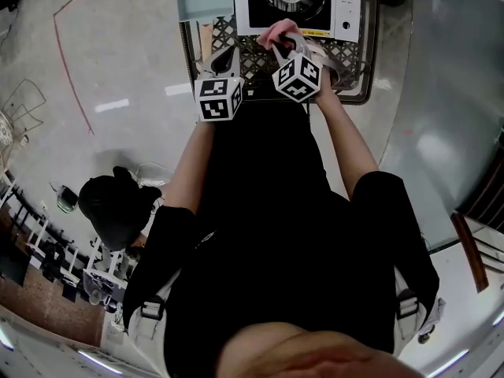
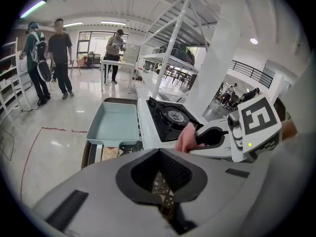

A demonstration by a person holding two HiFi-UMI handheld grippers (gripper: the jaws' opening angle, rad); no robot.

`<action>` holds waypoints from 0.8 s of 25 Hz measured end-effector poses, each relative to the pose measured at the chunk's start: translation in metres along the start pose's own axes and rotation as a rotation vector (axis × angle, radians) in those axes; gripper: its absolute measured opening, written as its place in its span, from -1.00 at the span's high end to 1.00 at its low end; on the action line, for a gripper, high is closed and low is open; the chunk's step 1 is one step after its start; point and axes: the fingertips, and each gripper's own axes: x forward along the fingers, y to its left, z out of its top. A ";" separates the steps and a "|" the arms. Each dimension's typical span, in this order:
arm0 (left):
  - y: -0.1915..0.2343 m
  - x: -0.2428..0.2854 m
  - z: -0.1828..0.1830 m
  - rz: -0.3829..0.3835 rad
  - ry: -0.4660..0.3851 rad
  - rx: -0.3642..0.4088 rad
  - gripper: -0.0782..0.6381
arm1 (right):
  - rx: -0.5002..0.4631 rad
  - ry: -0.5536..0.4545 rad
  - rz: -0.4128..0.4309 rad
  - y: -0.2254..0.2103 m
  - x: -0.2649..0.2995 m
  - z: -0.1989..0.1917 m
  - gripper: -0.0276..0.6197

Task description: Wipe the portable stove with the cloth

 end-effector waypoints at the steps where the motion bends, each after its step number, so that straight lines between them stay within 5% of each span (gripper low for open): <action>1: 0.001 -0.001 0.000 0.000 -0.001 -0.002 0.78 | -0.003 0.000 0.001 0.001 0.000 0.002 0.67; 20: 0.028 -0.012 0.000 0.005 -0.001 -0.030 0.78 | 0.001 -0.011 0.030 0.020 0.014 0.037 0.67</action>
